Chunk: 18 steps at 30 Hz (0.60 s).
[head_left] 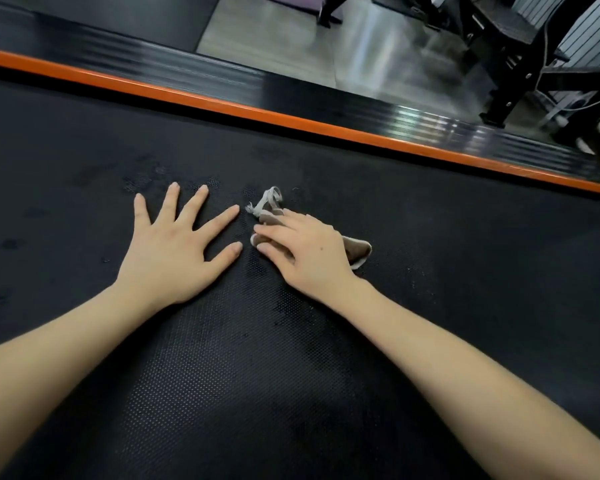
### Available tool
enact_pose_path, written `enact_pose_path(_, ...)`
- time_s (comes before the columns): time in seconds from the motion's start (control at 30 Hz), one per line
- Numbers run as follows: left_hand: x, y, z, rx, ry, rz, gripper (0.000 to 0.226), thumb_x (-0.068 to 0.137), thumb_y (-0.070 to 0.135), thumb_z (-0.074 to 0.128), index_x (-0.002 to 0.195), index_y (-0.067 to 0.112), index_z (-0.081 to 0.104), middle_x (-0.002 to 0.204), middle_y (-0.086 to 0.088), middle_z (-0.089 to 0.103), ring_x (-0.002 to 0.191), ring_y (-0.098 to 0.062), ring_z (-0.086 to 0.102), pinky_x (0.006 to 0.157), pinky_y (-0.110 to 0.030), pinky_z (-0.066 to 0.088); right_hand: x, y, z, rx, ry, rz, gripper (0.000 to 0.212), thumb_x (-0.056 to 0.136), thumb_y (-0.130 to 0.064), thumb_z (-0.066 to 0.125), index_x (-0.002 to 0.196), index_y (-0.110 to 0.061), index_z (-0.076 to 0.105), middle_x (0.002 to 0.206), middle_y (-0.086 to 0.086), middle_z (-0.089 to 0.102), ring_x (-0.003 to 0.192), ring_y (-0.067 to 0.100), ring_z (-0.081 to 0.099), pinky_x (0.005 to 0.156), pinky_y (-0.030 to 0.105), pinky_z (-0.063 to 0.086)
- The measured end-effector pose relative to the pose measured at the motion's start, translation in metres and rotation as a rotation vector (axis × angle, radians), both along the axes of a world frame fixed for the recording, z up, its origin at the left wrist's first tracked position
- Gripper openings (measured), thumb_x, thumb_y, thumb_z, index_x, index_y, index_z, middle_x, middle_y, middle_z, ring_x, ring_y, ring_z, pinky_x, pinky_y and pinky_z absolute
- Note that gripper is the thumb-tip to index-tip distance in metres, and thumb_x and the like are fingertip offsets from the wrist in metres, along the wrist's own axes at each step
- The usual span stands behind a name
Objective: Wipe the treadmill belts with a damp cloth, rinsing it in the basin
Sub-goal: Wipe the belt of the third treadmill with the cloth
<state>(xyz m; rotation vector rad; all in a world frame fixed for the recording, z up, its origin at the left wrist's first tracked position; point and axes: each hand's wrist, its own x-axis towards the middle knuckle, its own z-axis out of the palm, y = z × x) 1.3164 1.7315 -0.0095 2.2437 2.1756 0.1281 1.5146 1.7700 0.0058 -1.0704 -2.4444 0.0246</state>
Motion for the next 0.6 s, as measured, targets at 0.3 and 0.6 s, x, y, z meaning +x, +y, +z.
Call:
enact_pose_path(0.3, -0.003, 0.0, -0.004, 0.03, -0.029, -0.022, 0.07, 0.08, 0.078, -0.002, 0.144, 0.051, 0.011, 0.159, -0.003, 0.014, 0.146, -0.032, 0.005, 0.113, -0.06, 0.0, 0.082, 0.139, 0.015, -0.152, -0.105, -0.692, 0.03, 0.094, -0.042, 0.046, 0.115, -0.031, 0.064, 0.122, -0.001, 0.062, 0.113, 0.027, 0.055, 0.092, 0.039, 0.042)
enact_pose_path(0.6, -0.002, 0.0, -0.003, 0.027, -0.009, -0.01, 0.074, 0.079, 0.076, -0.005, 0.145, 0.049, 0.012, 0.159, -0.004, 0.014, 0.146, -0.033, 0.006, 0.112, -0.061, 0.002, -0.064, 0.113, 0.015, -0.177, -0.099, -0.385, 0.033, 0.098, -0.041, 0.04, 0.113, -0.024, 0.064, 0.12, 0.002, 0.062, 0.116, 0.026, 0.053, 0.099, 0.043, 0.039)
